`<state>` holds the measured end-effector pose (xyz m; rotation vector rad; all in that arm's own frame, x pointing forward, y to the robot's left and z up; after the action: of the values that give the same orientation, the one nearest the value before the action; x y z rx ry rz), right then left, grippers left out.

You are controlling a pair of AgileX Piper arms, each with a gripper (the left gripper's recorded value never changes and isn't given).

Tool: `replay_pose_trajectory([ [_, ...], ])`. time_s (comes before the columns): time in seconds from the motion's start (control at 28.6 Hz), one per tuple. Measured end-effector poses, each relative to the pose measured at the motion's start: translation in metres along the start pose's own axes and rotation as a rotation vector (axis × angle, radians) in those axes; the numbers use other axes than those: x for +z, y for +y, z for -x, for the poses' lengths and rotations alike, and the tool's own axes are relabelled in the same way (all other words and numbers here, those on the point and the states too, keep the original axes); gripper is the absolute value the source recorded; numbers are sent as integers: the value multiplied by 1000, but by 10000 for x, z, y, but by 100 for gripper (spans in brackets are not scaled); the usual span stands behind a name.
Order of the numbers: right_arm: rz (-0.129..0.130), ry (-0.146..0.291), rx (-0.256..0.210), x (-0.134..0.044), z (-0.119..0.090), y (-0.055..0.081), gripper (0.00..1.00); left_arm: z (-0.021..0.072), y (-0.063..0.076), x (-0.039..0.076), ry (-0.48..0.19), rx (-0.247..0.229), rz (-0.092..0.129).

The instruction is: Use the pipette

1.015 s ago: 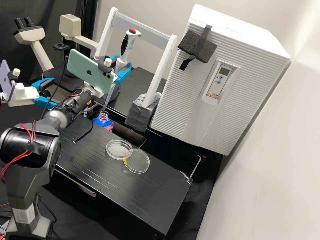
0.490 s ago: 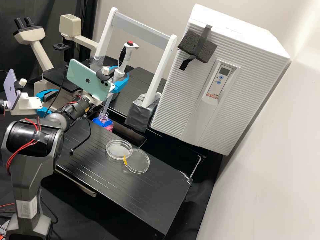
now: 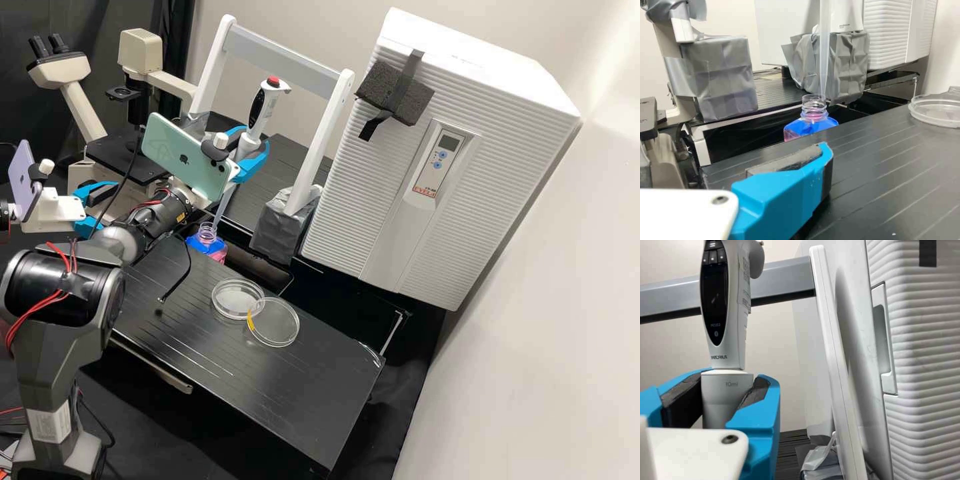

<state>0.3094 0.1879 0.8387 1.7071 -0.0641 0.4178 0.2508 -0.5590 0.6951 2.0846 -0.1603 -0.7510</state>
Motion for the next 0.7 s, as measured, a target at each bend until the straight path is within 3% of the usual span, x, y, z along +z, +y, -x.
replay_pose_trajectory([
  [0.39, -9, 9, 6, -43, -71, -13, 0, 1, 3, -17, 6, 1, 0],
  [0.7, 28, -29, -56, 112, -108, -301, 0, 10, 12, -100, 34, 2, 2],
])
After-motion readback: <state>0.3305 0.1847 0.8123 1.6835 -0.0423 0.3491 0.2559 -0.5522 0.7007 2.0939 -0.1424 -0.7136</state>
